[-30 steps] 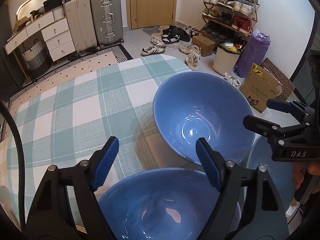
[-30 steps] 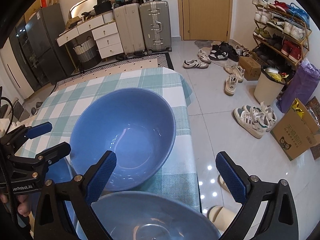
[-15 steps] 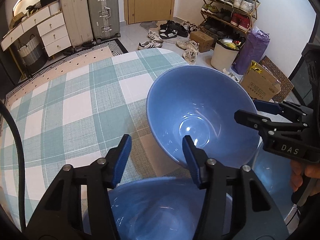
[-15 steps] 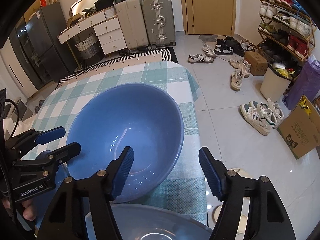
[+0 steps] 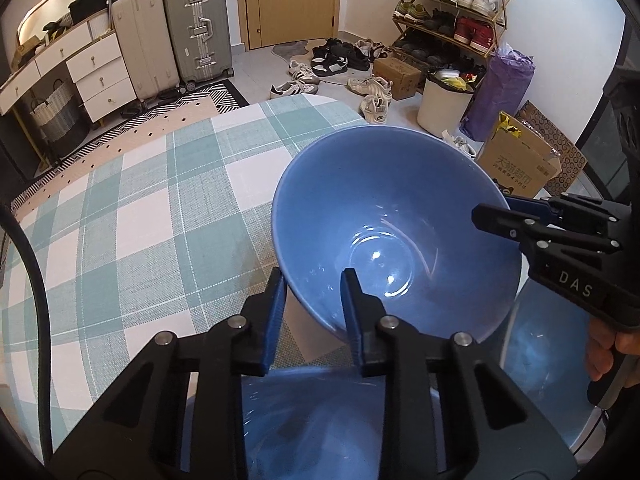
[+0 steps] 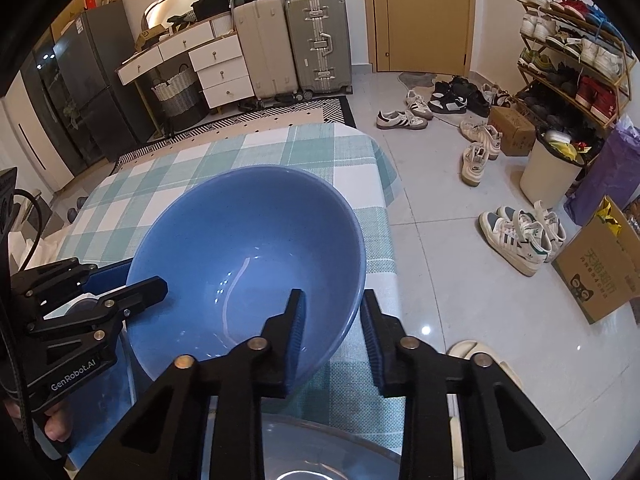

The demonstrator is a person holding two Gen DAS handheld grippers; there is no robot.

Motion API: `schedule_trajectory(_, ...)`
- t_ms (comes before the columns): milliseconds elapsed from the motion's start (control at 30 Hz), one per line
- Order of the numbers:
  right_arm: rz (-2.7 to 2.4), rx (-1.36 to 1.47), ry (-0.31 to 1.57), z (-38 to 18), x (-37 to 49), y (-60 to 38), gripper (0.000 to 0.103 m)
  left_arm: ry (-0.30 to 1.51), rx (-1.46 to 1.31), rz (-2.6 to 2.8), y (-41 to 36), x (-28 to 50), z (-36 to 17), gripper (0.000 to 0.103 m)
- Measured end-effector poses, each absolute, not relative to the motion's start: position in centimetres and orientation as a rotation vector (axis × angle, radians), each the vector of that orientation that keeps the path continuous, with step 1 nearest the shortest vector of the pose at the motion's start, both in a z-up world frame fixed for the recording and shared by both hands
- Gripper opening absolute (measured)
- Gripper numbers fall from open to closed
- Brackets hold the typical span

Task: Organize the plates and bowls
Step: 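Lift the gripped blue bowl off the cloth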

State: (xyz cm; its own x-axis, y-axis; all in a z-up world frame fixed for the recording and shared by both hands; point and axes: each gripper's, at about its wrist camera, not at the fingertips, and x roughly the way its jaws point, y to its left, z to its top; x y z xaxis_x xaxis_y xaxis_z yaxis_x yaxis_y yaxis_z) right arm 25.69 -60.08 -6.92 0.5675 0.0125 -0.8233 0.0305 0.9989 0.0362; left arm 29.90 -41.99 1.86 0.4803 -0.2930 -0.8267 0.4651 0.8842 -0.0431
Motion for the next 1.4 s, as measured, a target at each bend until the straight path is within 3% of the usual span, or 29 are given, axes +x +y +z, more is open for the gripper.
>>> schedule_trajectory(467,-0.019,0.034,0.941,-6.0,25.2,-59.8,0.02,0.912,0.191,-0.454,-41.9,29.1,3.7,0.023)
schedule_trajectory(1400,-0.018,-0.022,0.783,2.2,19.0,-55.7,0.02,0.701,0.165,-0.404,-38.9,19.9,14.0,0.023)
